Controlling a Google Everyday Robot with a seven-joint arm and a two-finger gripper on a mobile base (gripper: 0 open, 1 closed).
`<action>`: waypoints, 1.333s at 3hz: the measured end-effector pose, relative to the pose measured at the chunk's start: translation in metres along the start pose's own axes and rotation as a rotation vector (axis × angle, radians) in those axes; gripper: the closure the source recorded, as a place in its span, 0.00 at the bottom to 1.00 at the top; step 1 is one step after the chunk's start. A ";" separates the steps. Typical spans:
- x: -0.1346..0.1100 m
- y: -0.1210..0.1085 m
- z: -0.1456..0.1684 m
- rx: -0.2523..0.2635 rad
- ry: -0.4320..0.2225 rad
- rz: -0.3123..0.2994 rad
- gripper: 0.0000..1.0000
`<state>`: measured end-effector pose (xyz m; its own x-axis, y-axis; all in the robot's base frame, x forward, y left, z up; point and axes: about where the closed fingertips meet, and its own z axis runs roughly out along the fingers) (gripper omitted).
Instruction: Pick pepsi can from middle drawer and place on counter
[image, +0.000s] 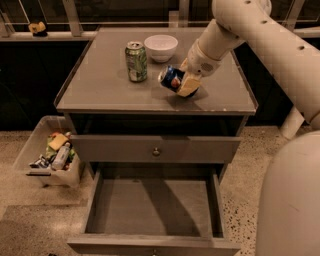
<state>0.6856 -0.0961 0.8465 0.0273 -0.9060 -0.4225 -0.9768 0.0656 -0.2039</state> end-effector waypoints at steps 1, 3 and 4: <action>0.005 -0.015 0.010 -0.012 0.080 0.015 1.00; 0.003 -0.016 0.006 -0.012 0.080 0.015 0.87; 0.003 -0.016 0.006 -0.012 0.080 0.015 0.63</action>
Offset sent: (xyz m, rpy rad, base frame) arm 0.1648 0.0019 0.0190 -0.2570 -0.0460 -0.1610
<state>0.7028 -0.0972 0.8432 -0.0043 -0.9355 -0.3532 -0.9794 0.0753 -0.1875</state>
